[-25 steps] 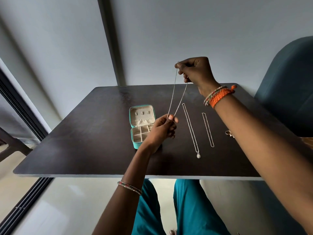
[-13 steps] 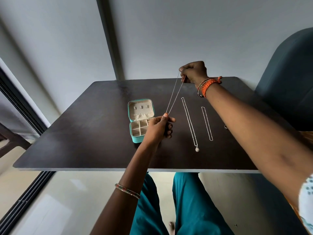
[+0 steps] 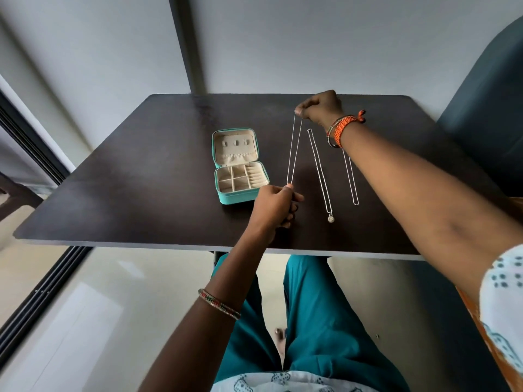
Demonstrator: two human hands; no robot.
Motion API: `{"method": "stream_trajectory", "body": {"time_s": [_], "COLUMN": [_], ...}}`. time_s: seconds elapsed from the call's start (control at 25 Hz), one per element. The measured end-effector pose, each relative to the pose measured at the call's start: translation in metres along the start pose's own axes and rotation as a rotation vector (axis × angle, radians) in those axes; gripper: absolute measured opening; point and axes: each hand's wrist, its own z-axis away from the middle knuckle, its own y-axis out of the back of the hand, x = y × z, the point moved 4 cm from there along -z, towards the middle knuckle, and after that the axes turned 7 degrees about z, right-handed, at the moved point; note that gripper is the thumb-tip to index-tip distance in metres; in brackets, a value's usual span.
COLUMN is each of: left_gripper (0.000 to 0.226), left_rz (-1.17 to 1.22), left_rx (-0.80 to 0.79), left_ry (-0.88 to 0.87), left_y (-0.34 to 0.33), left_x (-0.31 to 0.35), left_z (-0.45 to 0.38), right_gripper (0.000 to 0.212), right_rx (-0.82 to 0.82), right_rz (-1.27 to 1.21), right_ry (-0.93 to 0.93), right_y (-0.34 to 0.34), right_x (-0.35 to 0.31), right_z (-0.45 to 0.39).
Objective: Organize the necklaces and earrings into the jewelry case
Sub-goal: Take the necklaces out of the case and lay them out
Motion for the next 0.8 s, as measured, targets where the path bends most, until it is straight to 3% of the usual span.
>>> {"method": "stream_trajectory", "body": {"time_s": [0.2,0.36,0.8], "left_gripper": [0.036,0.031,0.032], "left_rz": [-0.005,-0.143,-0.184], "left_rx": [0.005,-0.035,-0.089], "left_ry": [0.165,0.220,0.411], "left_y": [0.000,-0.002,-0.003], "left_x": [-0.011,-0.005,-0.001], "left_z": [-0.002,-0.004,-0.009], "right_gripper": [0.014,0.014,0.013], "right_rx": [-0.061,-0.074,-0.105], "right_rz": [0.127,0.185,0.239], "right_ry": [0.033,-0.013,0.027], "right_y": [-0.021,-0.028,-0.046], "right_x": [0.015,0.026,0.035], "right_z": [0.008,0.013,0.015]}}
